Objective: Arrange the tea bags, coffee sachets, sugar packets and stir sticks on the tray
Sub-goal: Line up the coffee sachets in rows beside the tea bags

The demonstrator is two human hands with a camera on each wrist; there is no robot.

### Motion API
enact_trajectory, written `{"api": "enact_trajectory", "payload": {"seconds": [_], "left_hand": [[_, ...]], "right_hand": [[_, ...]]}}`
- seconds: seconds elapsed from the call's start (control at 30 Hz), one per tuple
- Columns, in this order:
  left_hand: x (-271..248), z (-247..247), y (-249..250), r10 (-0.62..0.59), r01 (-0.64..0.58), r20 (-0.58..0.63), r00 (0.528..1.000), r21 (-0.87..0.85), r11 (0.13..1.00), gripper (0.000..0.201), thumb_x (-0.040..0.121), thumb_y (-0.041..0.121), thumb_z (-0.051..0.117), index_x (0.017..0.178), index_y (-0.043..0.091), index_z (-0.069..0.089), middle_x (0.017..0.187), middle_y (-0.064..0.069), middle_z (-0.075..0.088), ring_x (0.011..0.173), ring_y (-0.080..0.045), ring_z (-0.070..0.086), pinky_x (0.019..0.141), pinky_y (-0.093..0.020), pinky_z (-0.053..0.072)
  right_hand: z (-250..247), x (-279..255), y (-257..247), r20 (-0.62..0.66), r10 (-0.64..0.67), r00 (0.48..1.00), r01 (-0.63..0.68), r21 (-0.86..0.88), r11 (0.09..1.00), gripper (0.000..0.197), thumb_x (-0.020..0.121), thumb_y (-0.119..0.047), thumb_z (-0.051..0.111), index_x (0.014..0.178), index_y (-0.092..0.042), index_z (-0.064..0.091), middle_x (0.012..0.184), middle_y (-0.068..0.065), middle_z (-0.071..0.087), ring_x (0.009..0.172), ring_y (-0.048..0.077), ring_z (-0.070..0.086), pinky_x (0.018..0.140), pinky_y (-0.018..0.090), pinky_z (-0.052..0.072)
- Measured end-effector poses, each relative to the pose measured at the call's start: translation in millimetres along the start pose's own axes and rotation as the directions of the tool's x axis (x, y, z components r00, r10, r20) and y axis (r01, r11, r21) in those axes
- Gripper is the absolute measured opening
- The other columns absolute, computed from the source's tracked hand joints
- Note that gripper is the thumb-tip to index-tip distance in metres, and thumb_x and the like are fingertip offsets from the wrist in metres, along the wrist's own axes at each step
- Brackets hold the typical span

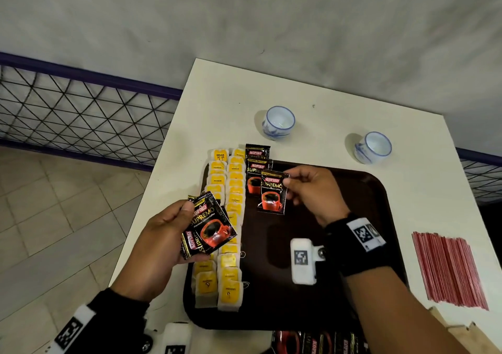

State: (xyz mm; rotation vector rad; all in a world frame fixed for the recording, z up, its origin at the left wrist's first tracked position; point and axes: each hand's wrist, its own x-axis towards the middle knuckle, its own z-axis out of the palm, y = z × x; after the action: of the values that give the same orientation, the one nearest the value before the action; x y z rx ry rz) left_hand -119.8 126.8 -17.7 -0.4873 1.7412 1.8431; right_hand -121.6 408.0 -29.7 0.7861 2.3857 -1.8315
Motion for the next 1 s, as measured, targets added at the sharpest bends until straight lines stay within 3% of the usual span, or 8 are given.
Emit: {"api": "enact_trajectory", "payload": {"seconds": [0.13, 0.3, 0.5, 0.73, 1.0], "left_hand": [[-2.5, -1.0, -2.7, -0.011, 0.011, 0.011, 1.0, 0.017, 1.0, 0.023, 0.103, 0.029, 0.051, 0.112, 0.023, 0.071, 0.097, -0.005, 0.079, 0.084, -0.032, 0.077, 0.068, -0.05, 0.064], [-2.8, -5.0, -5.0, -0.019, 0.019, 0.007, 1.0, 0.024, 1.0, 0.025, 0.104, 0.03, 0.049, 0.114, 0.022, 0.07, 0.097, -0.006, 0.079, 0.084, -0.033, 0.077, 0.073, -0.051, 0.062], [-4.3, -5.2, -6.1, -0.033, 0.033, 0.007, 0.999, 0.029, 0.999, 0.025, 0.103, 0.03, 0.049, 0.113, 0.021, 0.07, 0.097, -0.006, 0.079, 0.085, -0.033, 0.077, 0.078, -0.055, 0.061], [-4.2, -6.1, -6.1, -0.043, 0.043, -0.004, 0.999, 0.025, 0.999, 0.026, 0.103, 0.031, 0.051, 0.116, 0.02, 0.07, 0.102, -0.008, 0.078, 0.088, -0.036, 0.076, 0.082, -0.065, 0.057], [-4.7, -6.3, -6.2, -0.04, 0.04, -0.001, 0.999, 0.03, 0.999, 0.025, 0.103, 0.031, 0.051, 0.115, 0.02, 0.071, 0.1, -0.007, 0.078, 0.085, -0.033, 0.077, 0.081, -0.06, 0.059]], "right_hand": [[8.5, 12.5, 3.4, -0.007, 0.055, 0.998, -0.055, -0.074, 0.996, 0.017, 0.088, 0.002, 0.068, 0.082, -0.014, 0.068, 0.064, -0.001, 0.065, 0.047, 0.007, 0.057, 0.041, 0.02, 0.044], [18.3, 19.2, -0.9, -0.007, 0.074, 0.997, -0.074, -0.104, 0.992, 0.019, 0.086, 0.001, 0.071, 0.078, -0.013, 0.063, 0.067, 0.006, 0.064, 0.048, 0.011, 0.06, 0.041, 0.021, 0.046], [28.5, 26.1, -2.2, -0.045, 0.089, 0.995, -0.095, -0.181, 0.979, 0.016, 0.085, -0.003, 0.073, 0.077, -0.013, 0.063, 0.069, 0.011, 0.067, 0.054, 0.019, 0.064, 0.048, 0.026, 0.05], [33.9, 26.7, -4.9, -0.087, 0.094, 0.992, -0.111, -0.217, 0.97, 0.015, 0.083, -0.003, 0.073, 0.081, -0.013, 0.062, 0.072, 0.011, 0.068, 0.051, 0.015, 0.063, 0.048, 0.024, 0.054], [38.0, 27.4, -6.2, -0.108, 0.057, 0.992, -0.084, -0.271, 0.959, 0.01, 0.084, -0.009, 0.075, 0.082, -0.013, 0.066, 0.068, 0.009, 0.069, 0.05, 0.015, 0.064, 0.05, 0.028, 0.056]]}}
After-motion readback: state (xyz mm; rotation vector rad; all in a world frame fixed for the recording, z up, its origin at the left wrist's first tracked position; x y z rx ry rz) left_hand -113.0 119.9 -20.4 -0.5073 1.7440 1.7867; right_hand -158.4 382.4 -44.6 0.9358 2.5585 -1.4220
